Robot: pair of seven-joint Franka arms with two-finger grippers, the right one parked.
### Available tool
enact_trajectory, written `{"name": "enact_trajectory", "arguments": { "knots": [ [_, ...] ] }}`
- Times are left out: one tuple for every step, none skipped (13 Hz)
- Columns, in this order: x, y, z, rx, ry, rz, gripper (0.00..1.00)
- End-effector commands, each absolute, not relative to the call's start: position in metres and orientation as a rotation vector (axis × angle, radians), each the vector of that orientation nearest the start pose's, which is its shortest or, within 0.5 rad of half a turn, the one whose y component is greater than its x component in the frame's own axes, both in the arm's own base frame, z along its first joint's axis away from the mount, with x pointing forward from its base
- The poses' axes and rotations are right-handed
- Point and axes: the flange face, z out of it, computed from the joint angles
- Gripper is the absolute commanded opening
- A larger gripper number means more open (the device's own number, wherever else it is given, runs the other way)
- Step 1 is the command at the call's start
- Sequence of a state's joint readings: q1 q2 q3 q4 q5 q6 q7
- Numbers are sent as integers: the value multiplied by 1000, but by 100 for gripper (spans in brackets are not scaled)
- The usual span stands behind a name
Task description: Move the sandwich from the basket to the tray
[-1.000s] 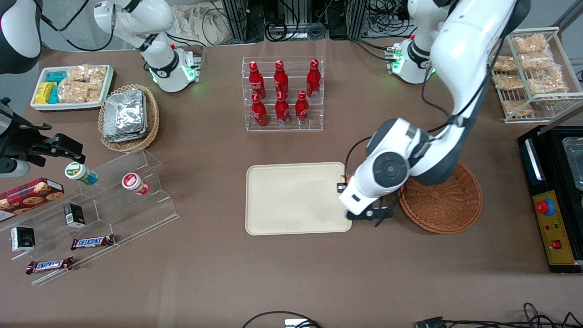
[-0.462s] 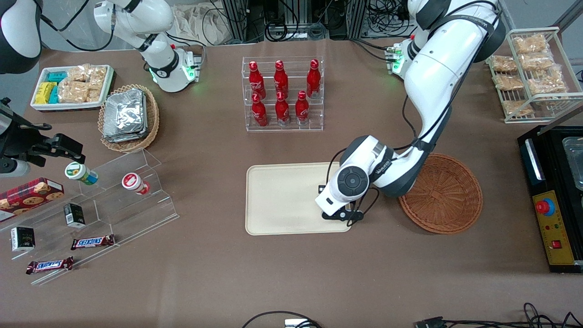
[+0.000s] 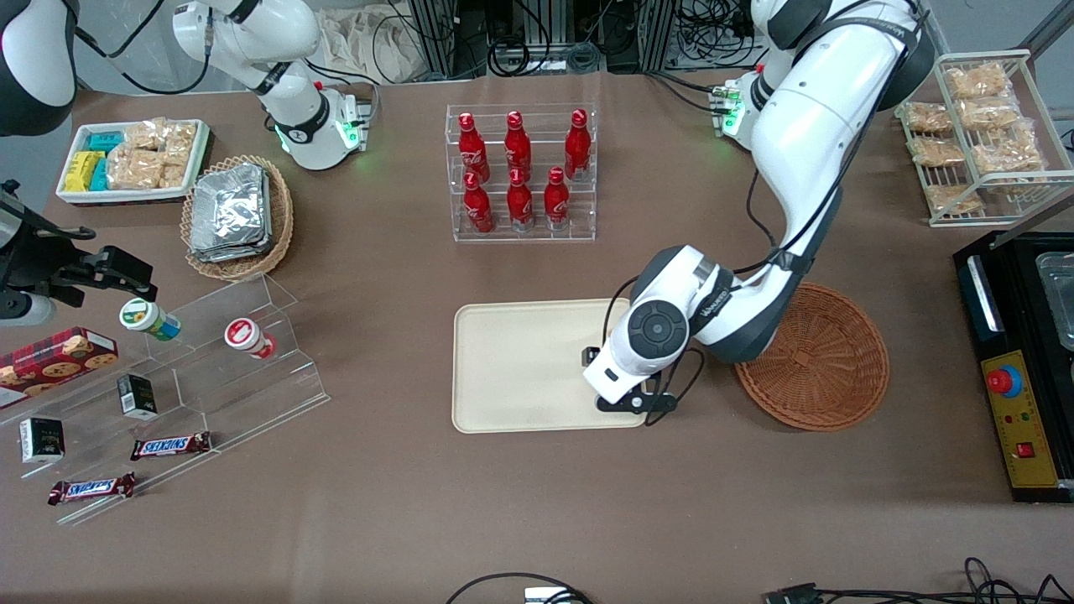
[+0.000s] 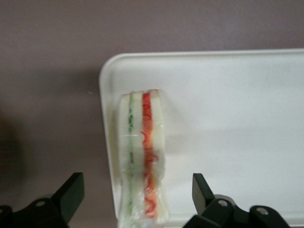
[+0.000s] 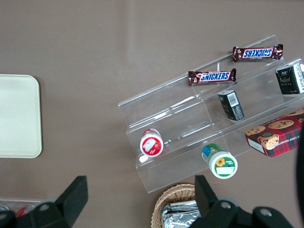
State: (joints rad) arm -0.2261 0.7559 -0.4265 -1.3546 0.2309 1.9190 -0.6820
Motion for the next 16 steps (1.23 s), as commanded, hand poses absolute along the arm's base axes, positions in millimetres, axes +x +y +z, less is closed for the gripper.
{"name": "enact_trajectory", "arguments": {
  "knots": [
    [597, -334, 342, -3037, -140, 192, 99],
    [589, -312, 355, -3026, -178, 180, 99],
    [577, -292, 366, -3014, -207, 158, 99],
    [560, -272, 375, -2987, -230, 137, 99],
    [551, -247, 386, -2973, -274, 123, 99],
    [548, -226, 401, -2987, -324, 133, 99],
    [548, -204, 419, -2999, -303, 136, 99],
    [546, -186, 431, -2991, -249, 162, 99],
    [545, -165, 443, -2977, -228, 184, 99],
    [545, -151, 453, -2975, -213, 183, 99],
    [547, -133, 461, -2976, -183, 189, 99],
    [548, -115, 470, -2979, -140, 204, 99],
    [550, -101, 477, -2991, -103, 215, 99],
    [554, -91, 485, -3010, -79, 218, 99],
    [558, -87, 496, -3019, -56, 204, 99],
    [563, -75, 508, -3024, -61, 203, 100]
  ]
}}
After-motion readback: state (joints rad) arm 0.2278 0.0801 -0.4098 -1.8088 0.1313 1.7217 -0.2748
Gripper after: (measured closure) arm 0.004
